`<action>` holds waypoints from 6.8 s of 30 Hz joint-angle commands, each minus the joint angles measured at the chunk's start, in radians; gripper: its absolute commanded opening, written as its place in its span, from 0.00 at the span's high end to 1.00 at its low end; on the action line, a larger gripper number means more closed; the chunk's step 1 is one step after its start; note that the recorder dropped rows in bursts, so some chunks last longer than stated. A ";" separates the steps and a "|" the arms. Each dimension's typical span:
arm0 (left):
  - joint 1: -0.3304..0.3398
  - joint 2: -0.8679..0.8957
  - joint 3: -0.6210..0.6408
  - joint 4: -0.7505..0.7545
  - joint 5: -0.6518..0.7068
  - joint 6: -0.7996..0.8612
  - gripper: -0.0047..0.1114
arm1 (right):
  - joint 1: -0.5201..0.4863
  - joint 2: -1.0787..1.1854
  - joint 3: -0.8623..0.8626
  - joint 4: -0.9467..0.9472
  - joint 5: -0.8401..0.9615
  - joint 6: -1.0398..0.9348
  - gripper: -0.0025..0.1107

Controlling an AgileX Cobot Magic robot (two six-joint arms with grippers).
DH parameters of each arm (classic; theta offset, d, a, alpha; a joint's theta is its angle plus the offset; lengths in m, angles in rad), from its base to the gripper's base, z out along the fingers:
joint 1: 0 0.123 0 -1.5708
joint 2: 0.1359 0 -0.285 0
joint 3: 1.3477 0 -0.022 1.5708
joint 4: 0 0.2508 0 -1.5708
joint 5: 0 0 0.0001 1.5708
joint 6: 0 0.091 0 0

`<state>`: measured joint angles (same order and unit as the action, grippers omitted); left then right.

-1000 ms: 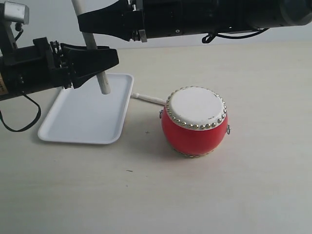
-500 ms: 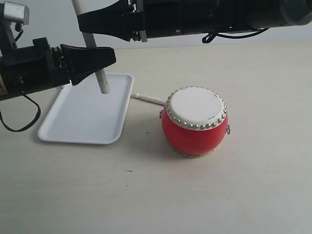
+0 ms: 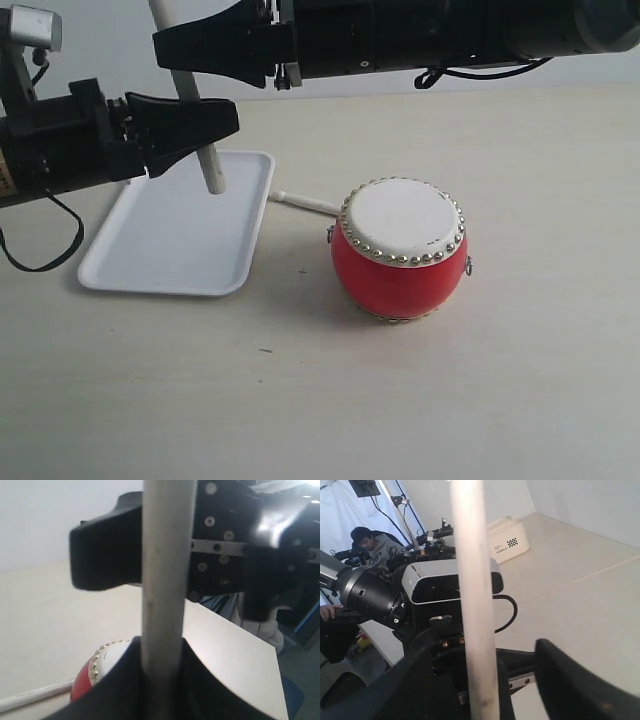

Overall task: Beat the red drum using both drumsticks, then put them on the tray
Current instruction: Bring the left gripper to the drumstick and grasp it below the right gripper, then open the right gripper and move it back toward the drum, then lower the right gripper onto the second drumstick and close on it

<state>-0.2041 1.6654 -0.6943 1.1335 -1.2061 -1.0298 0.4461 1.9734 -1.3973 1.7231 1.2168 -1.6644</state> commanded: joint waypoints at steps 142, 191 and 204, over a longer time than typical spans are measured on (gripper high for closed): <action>0.183 -0.207 -0.263 0.611 0.599 -0.649 0.96 | -0.033 0.528 -0.867 -1.568 0.004 0.950 0.42; 0.183 -0.207 -0.263 0.611 0.600 -0.647 0.96 | 0.019 0.605 -0.861 -1.654 0.004 0.934 0.42; 0.183 -0.207 -0.263 0.611 0.600 -0.647 0.96 | 0.019 0.622 -0.863 -1.723 0.004 0.934 0.98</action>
<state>-0.0223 1.4662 -0.9520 1.7516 -0.6085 -1.6759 0.4634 2.5885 -2.2609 0.0249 1.2250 -0.7235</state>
